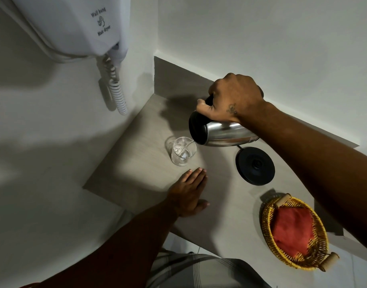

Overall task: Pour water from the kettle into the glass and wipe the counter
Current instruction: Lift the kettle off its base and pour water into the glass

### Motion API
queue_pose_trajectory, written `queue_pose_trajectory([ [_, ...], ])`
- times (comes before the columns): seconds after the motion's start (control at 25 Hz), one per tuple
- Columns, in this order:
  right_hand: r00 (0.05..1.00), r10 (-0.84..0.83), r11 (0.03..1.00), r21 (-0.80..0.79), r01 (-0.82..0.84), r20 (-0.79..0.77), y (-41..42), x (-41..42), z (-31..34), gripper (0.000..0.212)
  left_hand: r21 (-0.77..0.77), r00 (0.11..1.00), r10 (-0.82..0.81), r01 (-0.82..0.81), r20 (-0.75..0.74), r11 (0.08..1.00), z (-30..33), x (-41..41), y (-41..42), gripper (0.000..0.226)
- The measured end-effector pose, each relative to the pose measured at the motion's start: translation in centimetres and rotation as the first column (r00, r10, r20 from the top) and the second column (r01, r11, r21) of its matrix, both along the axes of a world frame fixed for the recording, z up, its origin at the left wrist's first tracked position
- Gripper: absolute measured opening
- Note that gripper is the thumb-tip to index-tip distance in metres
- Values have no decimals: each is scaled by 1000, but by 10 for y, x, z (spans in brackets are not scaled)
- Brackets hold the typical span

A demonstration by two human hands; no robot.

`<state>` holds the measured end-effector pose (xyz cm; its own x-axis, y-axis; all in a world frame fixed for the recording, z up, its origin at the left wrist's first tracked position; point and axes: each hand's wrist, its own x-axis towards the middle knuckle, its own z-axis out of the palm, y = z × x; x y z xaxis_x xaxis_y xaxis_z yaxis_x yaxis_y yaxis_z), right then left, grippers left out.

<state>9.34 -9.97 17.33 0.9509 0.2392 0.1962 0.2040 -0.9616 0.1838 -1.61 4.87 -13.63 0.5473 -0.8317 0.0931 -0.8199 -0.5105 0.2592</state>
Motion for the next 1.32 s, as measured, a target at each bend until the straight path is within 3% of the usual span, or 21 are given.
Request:
queue_pose_trajectory([
  [0.8,1000,12,999,39,-13,12,-7,0,-8,56,14,1000,-8,8,-9,1000,8,-1,0,86],
  [1.08,995,-94,962,259,85,20,-23,-3,-26,56,60,1000,-11,12,-27,998,12,1,0,87],
  [1.32,967,-254,796,561,228,-33,-49,-17,-55,50,134,1000,-3,7,-24,991,15,1,1,89],
])
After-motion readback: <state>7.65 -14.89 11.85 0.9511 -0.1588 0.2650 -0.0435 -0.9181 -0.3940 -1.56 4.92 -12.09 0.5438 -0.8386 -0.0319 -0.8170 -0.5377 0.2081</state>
